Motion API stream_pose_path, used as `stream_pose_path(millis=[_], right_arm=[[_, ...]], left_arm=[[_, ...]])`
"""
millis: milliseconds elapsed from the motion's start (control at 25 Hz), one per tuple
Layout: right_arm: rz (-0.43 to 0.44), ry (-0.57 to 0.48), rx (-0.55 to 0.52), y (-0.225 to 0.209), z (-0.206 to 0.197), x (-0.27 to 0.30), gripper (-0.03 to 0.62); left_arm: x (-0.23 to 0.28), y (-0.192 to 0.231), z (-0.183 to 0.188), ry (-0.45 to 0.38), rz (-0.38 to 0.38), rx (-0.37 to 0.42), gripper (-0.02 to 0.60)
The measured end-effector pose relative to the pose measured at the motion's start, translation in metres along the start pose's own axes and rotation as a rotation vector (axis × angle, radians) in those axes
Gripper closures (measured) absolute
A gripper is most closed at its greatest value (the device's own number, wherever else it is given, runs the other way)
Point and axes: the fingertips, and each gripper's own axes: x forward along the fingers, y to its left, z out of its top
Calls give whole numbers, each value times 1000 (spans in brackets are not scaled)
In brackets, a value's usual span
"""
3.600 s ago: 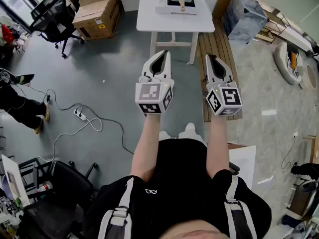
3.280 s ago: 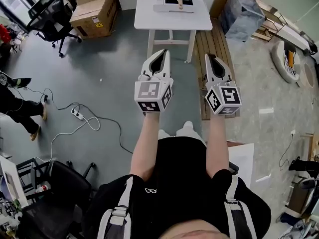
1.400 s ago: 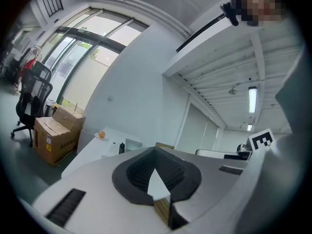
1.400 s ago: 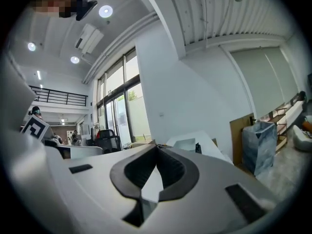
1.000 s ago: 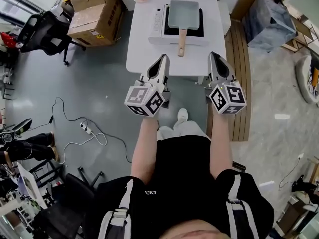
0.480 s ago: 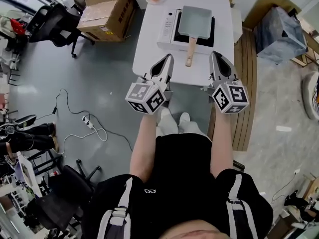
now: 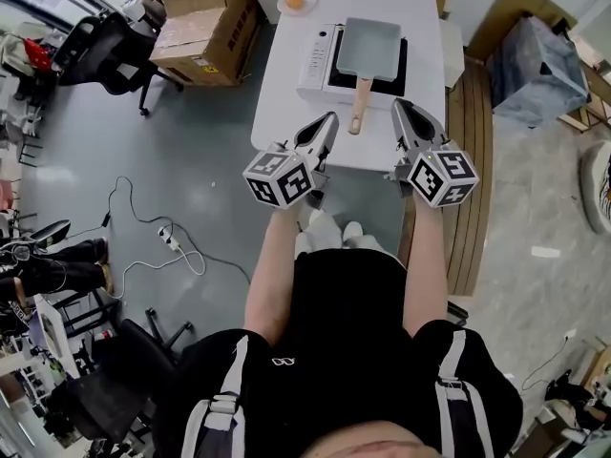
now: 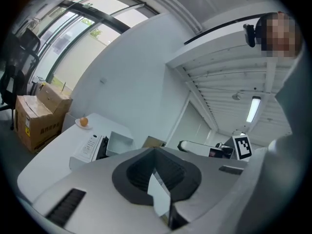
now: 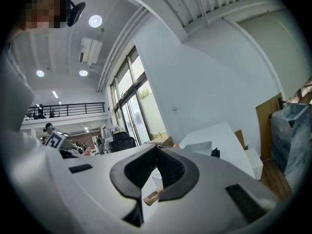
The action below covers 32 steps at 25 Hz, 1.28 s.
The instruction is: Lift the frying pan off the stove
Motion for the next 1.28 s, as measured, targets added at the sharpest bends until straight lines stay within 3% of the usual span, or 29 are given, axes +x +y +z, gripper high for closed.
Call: stream_pose_path(millis=[200, 280, 360, 480, 600, 680, 720, 1040, 1120, 1280], right_arm=[[103, 93, 24, 13, -26, 18, 588], [121, 123, 34, 13, -34, 24, 588], [146, 163, 48, 14, -43, 30, 534], [183, 222, 73, 13, -57, 36, 497], [188, 265, 115, 3, -67, 41, 497], [199, 278, 147, -3, -71, 45, 474], [208, 276, 162, -5, -72, 47, 431], [247, 334, 292, -20, -99, 69, 428], [261, 337, 329, -23, -104, 74, 376], [250, 374, 377, -33, -120, 81, 372]], left_arm=[[6, 7, -24, 90, -75, -126, 580], [9, 8, -32, 129, -94, -127, 580], [13, 12, -39, 167, -109, -124, 580], [22, 21, -49, 217, -127, -165, 501], [32, 27, -59, 267, -148, -208, 500], [38, 29, -66, 316, -169, -226, 395], [41, 31, -71, 342, -176, -231, 374], [53, 46, -95, 451, -222, -293, 374], [56, 48, -101, 485, -230, -286, 374], [61, 48, -108, 525, -263, -294, 374]])
